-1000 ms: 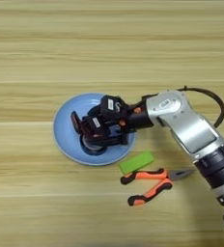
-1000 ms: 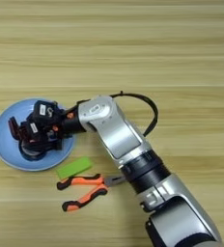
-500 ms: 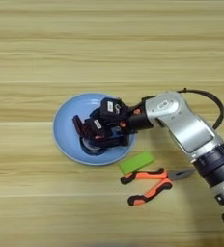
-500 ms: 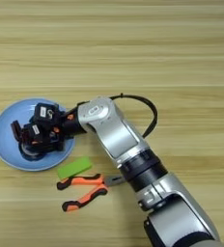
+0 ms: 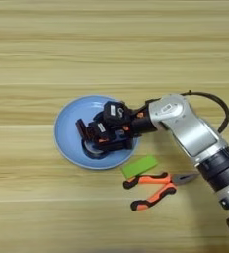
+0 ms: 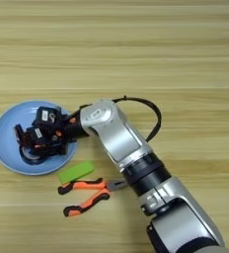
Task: Move the objects on the table
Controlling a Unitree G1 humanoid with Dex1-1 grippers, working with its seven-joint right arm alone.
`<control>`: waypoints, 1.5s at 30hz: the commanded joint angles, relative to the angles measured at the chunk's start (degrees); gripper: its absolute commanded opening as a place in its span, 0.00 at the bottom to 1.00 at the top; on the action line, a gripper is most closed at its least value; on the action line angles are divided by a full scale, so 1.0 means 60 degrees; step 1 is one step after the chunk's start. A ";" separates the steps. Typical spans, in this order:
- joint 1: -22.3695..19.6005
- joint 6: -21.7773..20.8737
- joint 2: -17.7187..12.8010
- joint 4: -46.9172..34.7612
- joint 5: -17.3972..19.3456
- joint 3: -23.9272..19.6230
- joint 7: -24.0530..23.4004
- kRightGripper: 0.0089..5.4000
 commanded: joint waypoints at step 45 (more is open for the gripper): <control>-0.0563 -0.0622 -0.0337 -0.1197 0.1064 -0.1143 0.0174 1.00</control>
